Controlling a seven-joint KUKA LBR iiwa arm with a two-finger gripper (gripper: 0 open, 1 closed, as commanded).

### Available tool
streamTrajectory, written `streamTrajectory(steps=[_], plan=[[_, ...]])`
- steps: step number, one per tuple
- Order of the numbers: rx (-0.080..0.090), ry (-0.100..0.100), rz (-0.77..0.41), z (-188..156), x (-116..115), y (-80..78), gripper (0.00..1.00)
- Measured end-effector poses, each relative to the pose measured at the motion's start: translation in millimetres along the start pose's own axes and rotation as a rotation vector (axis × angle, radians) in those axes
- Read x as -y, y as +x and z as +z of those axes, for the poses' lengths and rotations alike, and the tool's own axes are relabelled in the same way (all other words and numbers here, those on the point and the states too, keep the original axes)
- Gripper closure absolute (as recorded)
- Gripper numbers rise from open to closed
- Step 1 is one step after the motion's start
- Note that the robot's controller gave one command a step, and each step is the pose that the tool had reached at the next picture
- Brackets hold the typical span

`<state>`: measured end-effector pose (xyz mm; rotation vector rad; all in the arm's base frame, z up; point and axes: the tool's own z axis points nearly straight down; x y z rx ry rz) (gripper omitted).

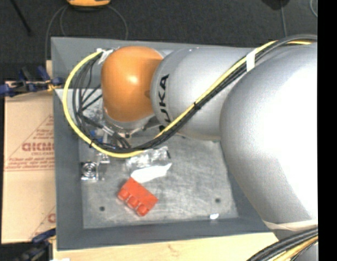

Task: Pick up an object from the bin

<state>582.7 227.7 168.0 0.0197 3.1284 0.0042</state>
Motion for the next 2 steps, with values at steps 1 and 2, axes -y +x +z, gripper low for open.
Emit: streamTrajectory(steps=[1,2], plan=[[-0.014,0.000,-0.531,75,11,14.6,0.00],[0.006,-0.007,-0.369,92,136,59.3,0.00]])
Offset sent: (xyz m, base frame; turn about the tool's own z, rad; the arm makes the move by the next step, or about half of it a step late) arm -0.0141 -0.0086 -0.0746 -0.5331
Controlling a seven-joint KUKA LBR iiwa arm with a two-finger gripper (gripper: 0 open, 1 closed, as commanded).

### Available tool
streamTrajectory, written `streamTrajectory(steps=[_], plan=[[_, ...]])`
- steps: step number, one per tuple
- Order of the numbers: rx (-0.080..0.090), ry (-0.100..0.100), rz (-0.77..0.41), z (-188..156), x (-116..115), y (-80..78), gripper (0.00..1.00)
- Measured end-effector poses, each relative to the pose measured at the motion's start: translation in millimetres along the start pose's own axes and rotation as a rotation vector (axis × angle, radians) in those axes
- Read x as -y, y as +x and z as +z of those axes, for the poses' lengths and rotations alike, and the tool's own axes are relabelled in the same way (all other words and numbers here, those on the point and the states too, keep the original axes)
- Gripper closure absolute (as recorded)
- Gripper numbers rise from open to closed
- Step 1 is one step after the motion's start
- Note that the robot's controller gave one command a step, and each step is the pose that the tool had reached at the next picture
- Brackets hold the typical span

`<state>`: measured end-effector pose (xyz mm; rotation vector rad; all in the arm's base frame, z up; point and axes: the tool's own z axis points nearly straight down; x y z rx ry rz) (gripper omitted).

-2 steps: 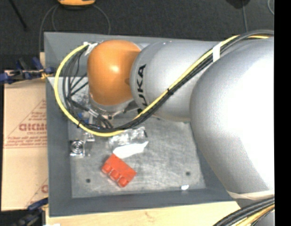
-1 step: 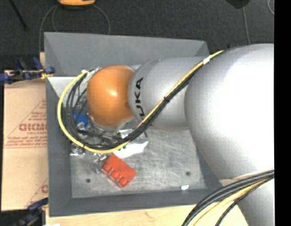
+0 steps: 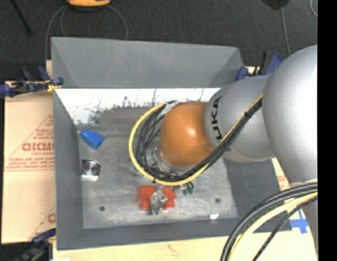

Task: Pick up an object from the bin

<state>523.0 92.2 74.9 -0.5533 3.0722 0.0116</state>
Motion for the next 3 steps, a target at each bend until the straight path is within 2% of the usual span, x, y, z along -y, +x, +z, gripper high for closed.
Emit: streamTrajectory(steps=[1,2,3], plan=[[-0.001,0.002,0.002,-1,0,-1.3,1.00],[-0.019,0.001,0.001,2,0,3.7,0.00],[-0.021,0.005,0.065,-8,68,34.5,0.00]])
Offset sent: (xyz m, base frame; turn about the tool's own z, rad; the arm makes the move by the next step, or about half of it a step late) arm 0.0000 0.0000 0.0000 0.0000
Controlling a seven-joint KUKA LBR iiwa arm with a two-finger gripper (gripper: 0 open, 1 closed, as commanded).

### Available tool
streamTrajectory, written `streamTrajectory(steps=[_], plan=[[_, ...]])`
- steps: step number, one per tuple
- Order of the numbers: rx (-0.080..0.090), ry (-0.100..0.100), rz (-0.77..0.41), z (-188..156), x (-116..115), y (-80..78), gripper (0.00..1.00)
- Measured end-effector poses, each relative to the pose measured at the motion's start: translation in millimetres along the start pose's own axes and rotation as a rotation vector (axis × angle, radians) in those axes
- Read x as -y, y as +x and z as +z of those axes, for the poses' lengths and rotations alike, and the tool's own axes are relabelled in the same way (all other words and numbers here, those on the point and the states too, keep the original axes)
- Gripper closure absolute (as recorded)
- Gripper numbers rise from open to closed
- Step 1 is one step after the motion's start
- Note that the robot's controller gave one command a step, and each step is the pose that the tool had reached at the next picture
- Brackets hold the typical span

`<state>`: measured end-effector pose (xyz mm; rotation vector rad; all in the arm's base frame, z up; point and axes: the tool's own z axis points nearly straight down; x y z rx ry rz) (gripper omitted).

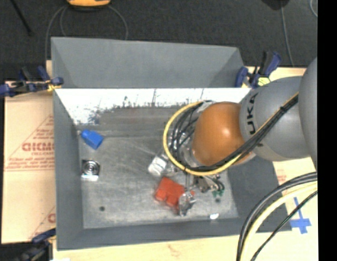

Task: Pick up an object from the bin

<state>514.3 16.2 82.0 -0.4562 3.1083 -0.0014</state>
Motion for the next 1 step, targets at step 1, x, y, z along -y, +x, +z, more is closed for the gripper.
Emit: streamTrajectory(steps=[1], plan=[[0.002,-0.001,-0.001,0.0,-2.8,-1.4,1.00]])
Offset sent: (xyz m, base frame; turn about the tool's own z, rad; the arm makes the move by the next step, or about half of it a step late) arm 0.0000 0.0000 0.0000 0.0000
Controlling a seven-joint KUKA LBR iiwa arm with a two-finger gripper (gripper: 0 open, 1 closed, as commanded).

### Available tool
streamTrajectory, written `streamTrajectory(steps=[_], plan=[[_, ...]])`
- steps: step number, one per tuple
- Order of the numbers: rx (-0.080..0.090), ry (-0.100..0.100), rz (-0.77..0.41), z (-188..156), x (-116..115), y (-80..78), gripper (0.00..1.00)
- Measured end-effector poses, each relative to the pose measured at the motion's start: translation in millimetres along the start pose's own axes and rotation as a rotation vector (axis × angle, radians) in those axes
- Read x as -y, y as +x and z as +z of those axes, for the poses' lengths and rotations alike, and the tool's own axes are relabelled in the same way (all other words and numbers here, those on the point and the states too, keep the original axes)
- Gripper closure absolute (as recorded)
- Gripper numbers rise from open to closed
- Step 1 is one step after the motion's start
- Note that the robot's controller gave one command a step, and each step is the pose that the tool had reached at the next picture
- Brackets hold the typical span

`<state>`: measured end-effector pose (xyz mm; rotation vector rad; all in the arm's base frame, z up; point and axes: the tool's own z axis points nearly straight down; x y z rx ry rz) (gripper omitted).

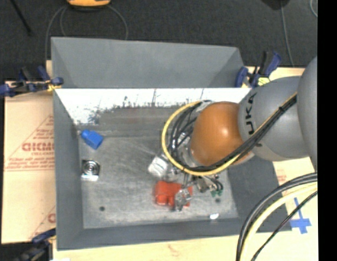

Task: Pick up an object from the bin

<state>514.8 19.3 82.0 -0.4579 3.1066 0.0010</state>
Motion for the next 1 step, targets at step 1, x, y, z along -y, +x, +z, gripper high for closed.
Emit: streamTrajectory(steps=[1], plan=[[0.007,0.004,-0.200,-138.3,-0.8,1.6,1.00]])
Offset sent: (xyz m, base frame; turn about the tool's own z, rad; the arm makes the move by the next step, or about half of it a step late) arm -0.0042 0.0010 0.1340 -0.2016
